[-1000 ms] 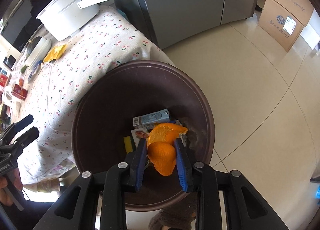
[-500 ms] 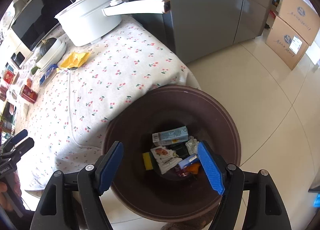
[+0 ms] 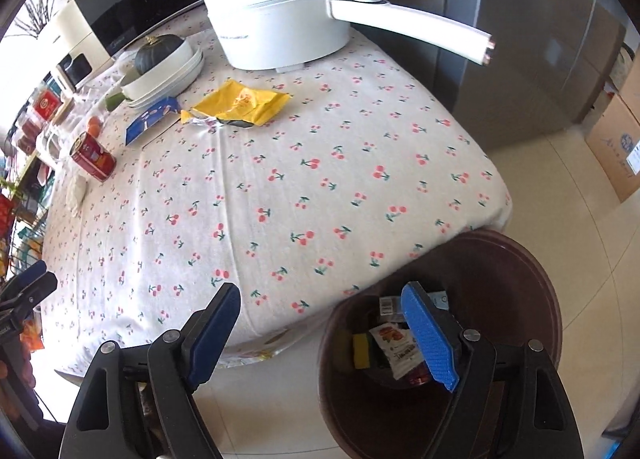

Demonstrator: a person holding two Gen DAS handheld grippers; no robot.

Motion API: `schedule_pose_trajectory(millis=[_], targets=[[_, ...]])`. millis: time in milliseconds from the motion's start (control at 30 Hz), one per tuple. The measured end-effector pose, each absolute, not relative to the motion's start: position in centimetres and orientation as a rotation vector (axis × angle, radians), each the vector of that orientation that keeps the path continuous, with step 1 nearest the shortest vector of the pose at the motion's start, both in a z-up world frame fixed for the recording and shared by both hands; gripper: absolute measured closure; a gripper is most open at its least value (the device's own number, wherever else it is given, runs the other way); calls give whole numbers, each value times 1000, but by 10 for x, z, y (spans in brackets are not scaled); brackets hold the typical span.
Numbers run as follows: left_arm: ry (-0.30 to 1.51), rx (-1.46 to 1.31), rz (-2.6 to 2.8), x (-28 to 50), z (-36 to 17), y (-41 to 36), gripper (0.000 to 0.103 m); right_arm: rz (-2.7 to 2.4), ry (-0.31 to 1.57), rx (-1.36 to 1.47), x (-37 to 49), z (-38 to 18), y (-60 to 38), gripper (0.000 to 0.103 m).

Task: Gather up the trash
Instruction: 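Move both grippers back over the table toward the can and yellow packet, then grasp the red soda can with the left gripper while the right grasps the yellow snack packet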

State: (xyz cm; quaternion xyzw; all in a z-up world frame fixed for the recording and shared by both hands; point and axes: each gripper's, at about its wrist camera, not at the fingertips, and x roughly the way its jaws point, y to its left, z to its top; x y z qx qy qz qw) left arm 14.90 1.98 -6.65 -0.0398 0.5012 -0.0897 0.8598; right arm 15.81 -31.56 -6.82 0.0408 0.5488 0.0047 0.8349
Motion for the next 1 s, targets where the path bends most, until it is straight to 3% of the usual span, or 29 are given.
schedule_pose_trajectory(millis=[733, 1000], targets=[[1056, -96, -139, 173, -88, 85, 1, 293, 1134, -382, 316, -126, -275, 16], [1078, -123, -115, 185, -100, 91, 1, 433, 1070, -326, 347, -133, -265, 14]])
